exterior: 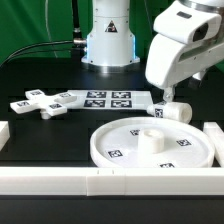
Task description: Assemble round table
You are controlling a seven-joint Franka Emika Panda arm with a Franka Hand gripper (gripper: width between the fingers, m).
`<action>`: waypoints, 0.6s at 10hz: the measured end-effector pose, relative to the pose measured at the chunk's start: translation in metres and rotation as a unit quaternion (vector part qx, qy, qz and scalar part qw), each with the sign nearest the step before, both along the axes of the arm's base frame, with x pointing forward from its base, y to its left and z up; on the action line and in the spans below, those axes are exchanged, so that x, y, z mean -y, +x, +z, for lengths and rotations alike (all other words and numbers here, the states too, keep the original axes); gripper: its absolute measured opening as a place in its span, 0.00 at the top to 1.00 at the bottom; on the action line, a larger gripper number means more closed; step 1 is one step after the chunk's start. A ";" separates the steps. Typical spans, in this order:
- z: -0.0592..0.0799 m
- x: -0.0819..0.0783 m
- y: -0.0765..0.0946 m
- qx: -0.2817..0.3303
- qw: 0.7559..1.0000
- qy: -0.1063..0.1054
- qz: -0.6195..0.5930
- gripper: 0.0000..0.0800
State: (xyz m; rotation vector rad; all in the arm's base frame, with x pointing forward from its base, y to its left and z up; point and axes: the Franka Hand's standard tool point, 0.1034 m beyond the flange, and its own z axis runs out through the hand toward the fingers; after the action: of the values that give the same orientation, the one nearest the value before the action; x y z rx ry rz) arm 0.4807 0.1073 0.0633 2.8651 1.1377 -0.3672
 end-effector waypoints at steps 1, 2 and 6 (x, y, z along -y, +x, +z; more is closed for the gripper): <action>-0.004 0.004 -0.006 -0.031 0.999 -0.017 0.004 0.19; -0.005 0.006 -0.008 -0.067 0.997 -0.033 0.002 0.19; -0.008 -0.006 -0.019 -0.175 0.980 -0.090 0.006 0.19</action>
Offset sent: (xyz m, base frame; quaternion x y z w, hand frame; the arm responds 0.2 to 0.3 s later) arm 0.0000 0.0000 0.0000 0.0000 -0.1296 0.0000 0.9916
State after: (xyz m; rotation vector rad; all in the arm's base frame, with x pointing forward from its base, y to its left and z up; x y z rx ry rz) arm 0.4615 0.1133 0.0555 2.7017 1.0958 -0.9519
